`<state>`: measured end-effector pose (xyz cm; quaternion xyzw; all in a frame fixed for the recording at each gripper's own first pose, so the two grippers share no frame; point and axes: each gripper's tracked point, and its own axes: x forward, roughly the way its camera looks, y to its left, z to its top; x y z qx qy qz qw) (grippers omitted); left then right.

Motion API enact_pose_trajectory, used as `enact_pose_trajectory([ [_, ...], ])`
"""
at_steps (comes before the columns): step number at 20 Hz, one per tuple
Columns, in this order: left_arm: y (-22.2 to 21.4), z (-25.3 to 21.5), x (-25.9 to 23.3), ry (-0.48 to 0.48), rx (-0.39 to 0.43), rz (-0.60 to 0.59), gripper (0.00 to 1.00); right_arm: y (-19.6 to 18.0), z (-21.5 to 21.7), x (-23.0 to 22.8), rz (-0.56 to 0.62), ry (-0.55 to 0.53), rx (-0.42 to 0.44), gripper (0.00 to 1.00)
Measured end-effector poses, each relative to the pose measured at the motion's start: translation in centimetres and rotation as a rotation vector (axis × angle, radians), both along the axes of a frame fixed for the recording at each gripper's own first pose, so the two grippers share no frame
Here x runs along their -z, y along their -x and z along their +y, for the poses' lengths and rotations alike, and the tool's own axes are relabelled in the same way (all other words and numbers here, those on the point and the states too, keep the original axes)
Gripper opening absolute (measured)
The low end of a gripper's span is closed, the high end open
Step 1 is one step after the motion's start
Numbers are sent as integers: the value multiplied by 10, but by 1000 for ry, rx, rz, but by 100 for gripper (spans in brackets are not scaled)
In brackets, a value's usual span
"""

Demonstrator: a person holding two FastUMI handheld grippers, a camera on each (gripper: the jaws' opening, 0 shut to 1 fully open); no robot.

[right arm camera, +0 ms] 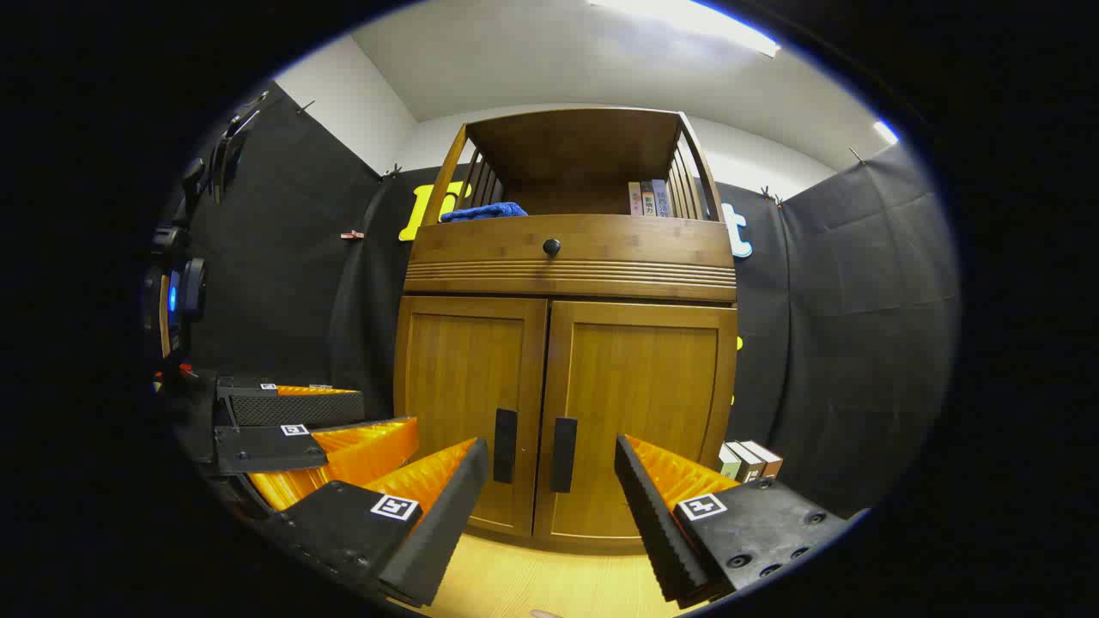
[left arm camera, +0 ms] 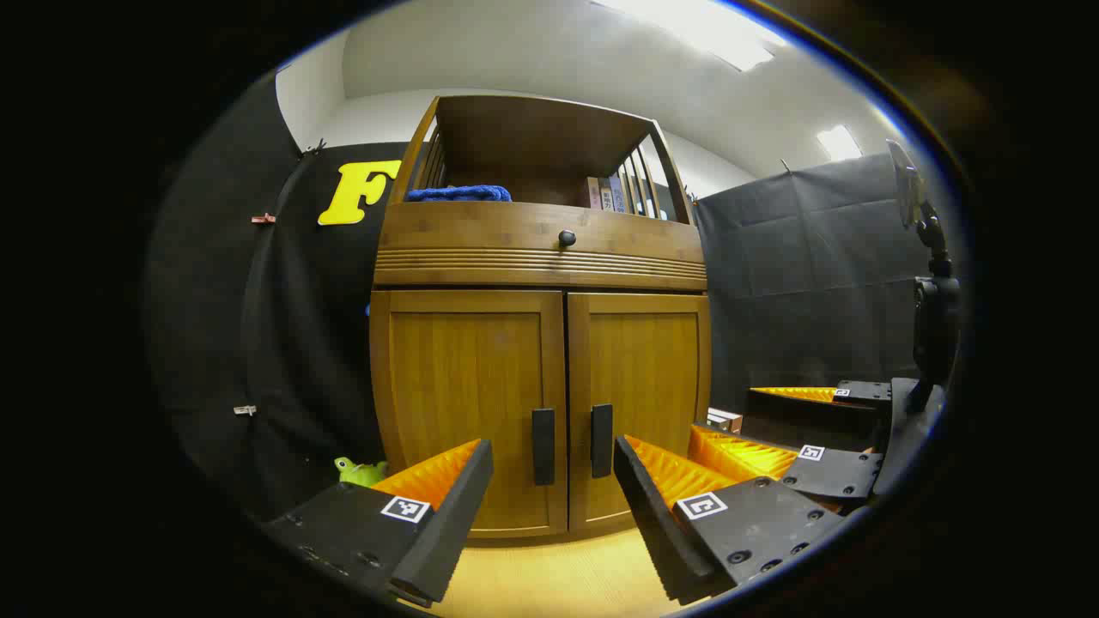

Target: Open the right door of the double-door shoe cabinet with the right hand, and open the left door with the left hand.

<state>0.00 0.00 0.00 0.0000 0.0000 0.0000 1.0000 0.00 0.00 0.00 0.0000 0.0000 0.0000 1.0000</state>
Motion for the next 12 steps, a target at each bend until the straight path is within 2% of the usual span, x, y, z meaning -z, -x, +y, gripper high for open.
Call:
enact_pose_trajectory([
  [2,1,2,0,-2,-5,2,89,0,1,0,-5,-4,-3,92],
  [4,2,3,0,-3,-10,2,92,1,0,-1,-9,-1,0,94],
  [6,2,4,1,-3,-13,3,89,1,0,-2,-12,-5,0,94],
  [8,3,6,1,-4,-16,2,92,2,1,-3,-15,-5,-2,94],
  [12,4,6,-1,-2,-18,-3,92,5,2,-6,-27,0,-3,94],
])
